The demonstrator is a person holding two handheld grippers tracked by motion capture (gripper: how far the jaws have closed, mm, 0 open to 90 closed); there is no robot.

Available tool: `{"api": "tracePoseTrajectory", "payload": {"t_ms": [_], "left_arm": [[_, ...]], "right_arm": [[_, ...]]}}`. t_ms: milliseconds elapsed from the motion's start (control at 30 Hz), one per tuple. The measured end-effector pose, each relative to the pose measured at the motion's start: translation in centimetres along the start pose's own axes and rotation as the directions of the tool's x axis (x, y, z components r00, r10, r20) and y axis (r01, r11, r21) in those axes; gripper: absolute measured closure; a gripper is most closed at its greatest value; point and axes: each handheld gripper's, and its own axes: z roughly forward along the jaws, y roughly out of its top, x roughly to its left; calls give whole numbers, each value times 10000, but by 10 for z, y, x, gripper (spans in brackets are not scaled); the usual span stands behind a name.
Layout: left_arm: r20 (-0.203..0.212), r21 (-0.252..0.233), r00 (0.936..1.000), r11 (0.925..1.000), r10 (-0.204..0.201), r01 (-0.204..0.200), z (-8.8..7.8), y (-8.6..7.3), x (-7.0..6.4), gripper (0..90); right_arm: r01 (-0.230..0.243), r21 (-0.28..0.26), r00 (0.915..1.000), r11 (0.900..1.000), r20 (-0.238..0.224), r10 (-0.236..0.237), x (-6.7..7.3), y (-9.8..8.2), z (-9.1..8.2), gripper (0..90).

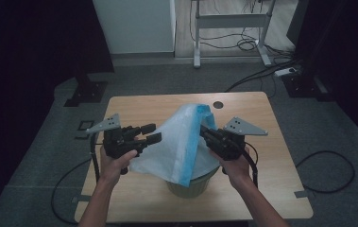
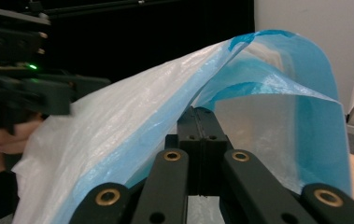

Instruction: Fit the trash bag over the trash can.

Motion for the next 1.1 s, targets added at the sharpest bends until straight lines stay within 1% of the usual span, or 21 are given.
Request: {"api": "tracePoseTrajectory", "payload": {"t_ms": [33, 67, 100, 133, 167, 200, 233, 267, 367, 433, 467, 500, 533, 567, 633, 733, 767, 800, 833, 967, 1100], "left_arm": [[0, 0, 10000, 10000, 0, 0, 0, 0, 0, 599], [-95, 181, 9999, 9998, 46, -44, 3, -2, 0, 671], [-95, 181, 9999, 9998, 46, -44, 3, -2, 0, 726], [-143, 252, 9999, 9997, 25, -21, 4, -3, 0, 726], [-230, 214, 9997, 9998, 46, -41, 5, -5, -1, 781], [-193, -38, 9998, 10000, 49, -50, 4, -7, -1, 875], [-149, -227, 9999, 9997, 46, -49, 3, -8, -1, 891], [-146, -420, 9999, 9991, 43, -50, 1, -9, -2, 894], [112, -873, 9999, 9961, -120, 129, -3, -12, -1, 895], [235, -1009, 9994, 9945, -251, 274, -4, -13, 0, 895], [245, -1050, 9993, 9940, -282, 306, -4, -14, 0, 895], [245, -1050, 9993, 9940, -282, 306, -4, -14, 0, 895], [338, -1129, 9990, 9931, -293, 329, -5, -15, 1, 895], [338, -1129, 9990, 9931, -293, 329, -5, -15, 1, 895], [372, -1167, 9990, 9927, -267, 309, -4, -16, 1, 895], [451, -1158, 9987, 9929, -224, 275, -3, -17, 1, 895], [492, -1134, 9986, 9932, -202, 257, -3, -17, 1, 895], [577, -1113, 9982, 9935, -154, 217, -1, -18, 1, 895], [577, -1113, 9982, 9935, -154, 217, -1, -18, 1, 895], [832, -1055, 9965, 9944, 28, 60, 0, -19, 0, 896], [987, -1052, 9951, 9944, 60, 44, -1, -20, 0, 895]], "right_arm": [[0, 0, 10000, 10000, 0, 0, 0, 0, 0, 892], [50, -58, 10000, 10000, -68, -50, 2, 1, 0, 892], [50, -58, 10000, 10000, -68, -50, 2, 1, 0, 892], [66, -67, 9999, 10000, -77, -67, 3, 1, 0, 892], [62, -85, 10000, 9999, -68, -62, 4, 1, 0, 892], [19, -132, 9999, 9999, -102, -21, 4, 0, -1, 891], [23, -138, 10000, 9999, -95, -24, 4, 0, -2, 891], [38, -165, 9999, 9999, -93, -40, 5, -1, -4, 884], [-41, -267, 9999, 9996, -156, 37, 5, -3, -10, 800], [-140, -270, 9997, 9995, -198, 134, 4, -4, -13, 739], [-284, -284, 9992, 9992, -272, 276, 4, -5, -15, 701], [-284, -284, 9992, 9992, -272, 276, 4, -5, -15, 701], [-388, -248, 9989, 9989, -273, 381, 4, -6, -16, 642], [-388, -248, 9989, 9989, -273, 381, 4, -6, -16, 642], [-462, -150, 9989, 9988, 18, 462, 3, -9, -17, 579], [-702, -108, 9975, 9975, 14, 702, -1, -11, -16, 555], [-940, -80, 9956, 9955, -41, 939, -5, -12, -14, 550], [-1196, -130, 9926, 9927, -211, 1193, -8, -12, -12, 549], [-1196, -130, 9926, 9927, -211, 1193, -8, -12, -12, 549], [-1314, -199, 9913, 9911, -19, 1314, -13, -9, -8, 526], [-1401, -291, 9901, 9897, -94, 1399, -16, -6, -5, 517]]}}
